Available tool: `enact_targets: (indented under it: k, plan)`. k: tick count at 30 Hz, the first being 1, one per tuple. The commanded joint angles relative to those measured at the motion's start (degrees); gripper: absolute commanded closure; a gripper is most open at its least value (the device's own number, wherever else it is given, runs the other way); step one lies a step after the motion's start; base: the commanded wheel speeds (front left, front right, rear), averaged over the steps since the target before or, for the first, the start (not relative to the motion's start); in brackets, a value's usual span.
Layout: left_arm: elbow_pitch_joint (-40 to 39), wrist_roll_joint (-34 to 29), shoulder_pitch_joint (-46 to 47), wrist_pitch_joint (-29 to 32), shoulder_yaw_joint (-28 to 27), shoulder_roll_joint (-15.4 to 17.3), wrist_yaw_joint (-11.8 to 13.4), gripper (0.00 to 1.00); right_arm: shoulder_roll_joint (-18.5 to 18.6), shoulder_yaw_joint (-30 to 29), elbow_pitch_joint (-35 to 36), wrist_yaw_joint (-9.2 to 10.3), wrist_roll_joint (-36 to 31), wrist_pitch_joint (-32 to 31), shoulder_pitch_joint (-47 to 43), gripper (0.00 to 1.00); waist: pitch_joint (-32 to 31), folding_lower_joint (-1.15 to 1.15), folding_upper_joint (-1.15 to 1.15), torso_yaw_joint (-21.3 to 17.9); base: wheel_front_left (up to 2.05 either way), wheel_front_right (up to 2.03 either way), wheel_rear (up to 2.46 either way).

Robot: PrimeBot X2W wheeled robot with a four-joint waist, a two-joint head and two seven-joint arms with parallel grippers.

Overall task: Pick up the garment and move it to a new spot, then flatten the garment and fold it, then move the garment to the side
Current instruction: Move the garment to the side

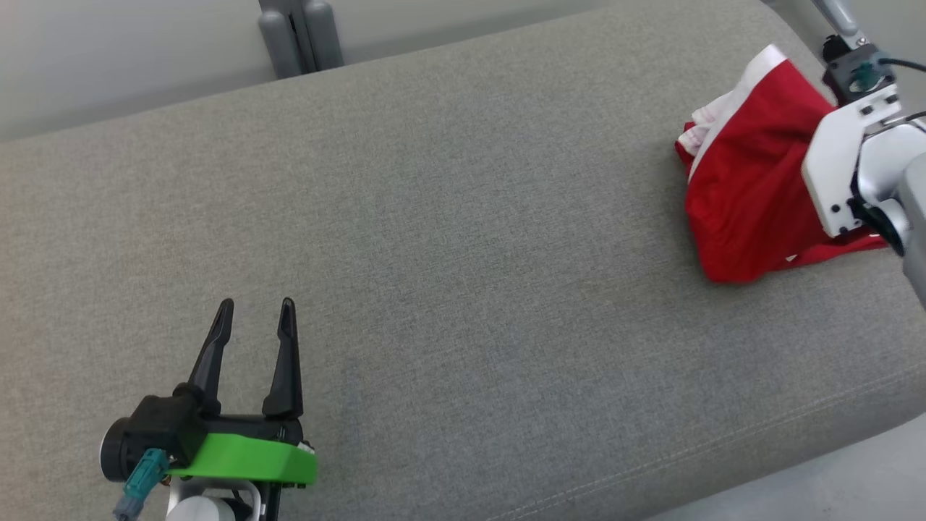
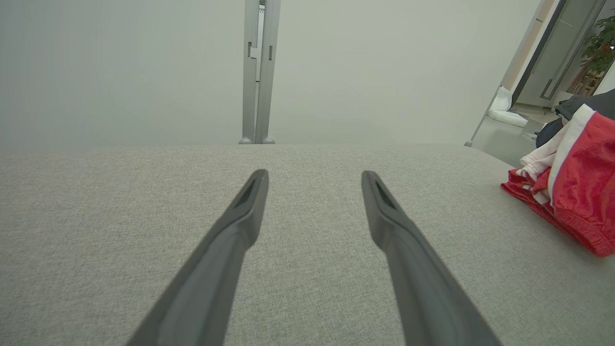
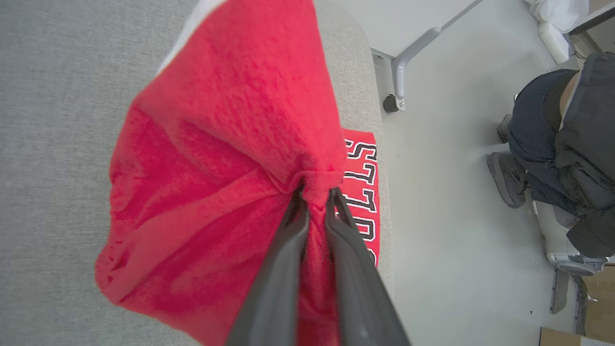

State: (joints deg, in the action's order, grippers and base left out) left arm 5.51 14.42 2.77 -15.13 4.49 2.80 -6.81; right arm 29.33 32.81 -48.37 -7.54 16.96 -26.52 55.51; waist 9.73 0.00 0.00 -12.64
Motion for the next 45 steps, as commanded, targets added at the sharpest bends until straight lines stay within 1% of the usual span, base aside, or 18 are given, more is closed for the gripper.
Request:
enact_targets:
  k: [1, 8, 12, 13, 14, 17, 20, 22, 25, 27, 31, 34, 39, 42, 45]
  plan:
    - [-0.4, -0.8, 1.2, 0.0, -0.1, 0.2, -0.3, 0.0, 0.6, -1.9, -0.9, 0.09, -1.0, 1.4, 0.8, 1.0, 2.6, 0.0, 0.0, 0.4, 0.0, 0.0, 0.0]
    - [-2.3, -3.0, 3.0, 0.0, 0.4, 1.2, -0.6, 0.0, 2.7, -10.9, -6.2, 0.09, -6.8, 5.6, 0.9, 1.0, 7.0, 0.0, 0.0, 3.1, 0.0, 0.0, 0.0]
    - [-3.8, -3.6, 3.9, 0.0, 0.8, 1.6, -0.7, 0.0, 2.8, -17.0, -9.2, 0.09, -10.9, 8.1, 0.7, 1.0, 8.9, 0.0, 0.0, 4.5, 0.0, 0.0, 0.0]
    - [-4.0, -3.7, 4.1, 0.0, 0.9, 1.7, -0.7, 0.0, 2.5, -18.8, -10.1, 0.09, -12.2, 8.4, 0.5, 0.6, 9.2, 0.0, 0.0, 4.8, 0.0, 0.0, 0.0]
    - [-4.2, -3.8, 4.4, 0.0, 1.0, 1.7, -0.7, 0.0, 2.1, -20.7, -10.8, 0.09, -13.4, 9.1, 0.4, 0.0, 9.4, 0.0, 0.0, 4.9, 0.0, 0.0, 0.0]
    - [-4.3, -3.8, 4.7, 0.0, 1.2, 1.8, -0.7, 0.0, 1.0, -25.5, -12.2, 0.09, -17.3, 10.4, -0.7, 0.0, 9.2, 0.0, 0.0, 5.2, 0.0, 0.0, 0.0]
    - [-4.1, -3.0, 4.4, 0.0, 0.5, 1.3, -0.7, 0.0, -1.3, -30.1, -12.5, 0.09, -18.8, 12.3, -2.1, 0.0, 7.5, 0.0, 0.0, 5.8, 0.0, 0.0, 0.0]
    - [-3.5, -2.5, 3.7, 0.0, 0.3, 1.0, -0.7, 0.0, -2.4, -31.9, -11.5, 0.09, -19.6, 15.0, -3.2, 0.0, 5.8, 0.0, 0.0, 6.2, 0.0, 0.0, 0.0]
    - [-2.4, -1.6, 2.7, 0.0, 0.2, 0.8, -0.7, 0.0, -6.1, -33.1, -9.7, 0.08, -18.6, 20.1, -6.1, 0.0, 3.0, 0.0, 0.0, 6.7, 0.0, 0.0, 0.0]
    - [-1.7, -1.3, 2.2, 0.0, 0.0, 0.7, -0.7, 0.0, -7.8, -32.3, -7.7, 0.08, -17.8, 23.9, -8.2, 0.0, 1.0, 0.0, 0.0, 7.2, 0.0, 0.0, 0.0]
    - [0.0, -0.9, 1.0, 0.0, -1.1, 0.4, -0.7, 0.0, -12.0, -29.5, -1.8, 0.08, -13.9, 30.6, -14.1, 0.0, -3.1, 0.0, 0.0, 8.4, 0.0, 0.0, 0.0]
    - [1.4, -0.9, 0.3, 0.0, -1.6, 0.2, -0.2, 0.0, -13.7, -27.2, 3.9, 0.09, -9.7, 34.2, -20.3, 0.0, -5.9, 0.0, 0.0, 9.9, 0.0, 0.0, 0.0]
    - [4.7, -0.7, -1.1, 0.0, -1.8, 0.2, -0.3, 0.0, -15.5, -26.0, 14.2, 0.08, -4.4, 37.9, -31.1, 0.0, -9.8, 0.0, 0.0, 12.7, 0.0, 0.0, 0.0]
    - [6.4, -0.4, -1.7, 0.0, -2.4, 0.2, -0.3, 0.0, -17.0, -27.0, 20.5, 0.08, -3.3, 39.4, -37.0, 0.0, -10.9, 0.0, 0.0, 13.7, 0.0, 0.0, 0.0]
    - [7.8, -0.7, -2.7, 0.0, -2.4, 0.2, -0.2, 0.0, -18.9, -27.2, 24.5, 0.08, -4.4, 40.0, -41.6, 0.0, -12.0, 0.0, 0.0, 14.4, 0.0, 0.0, 0.0]
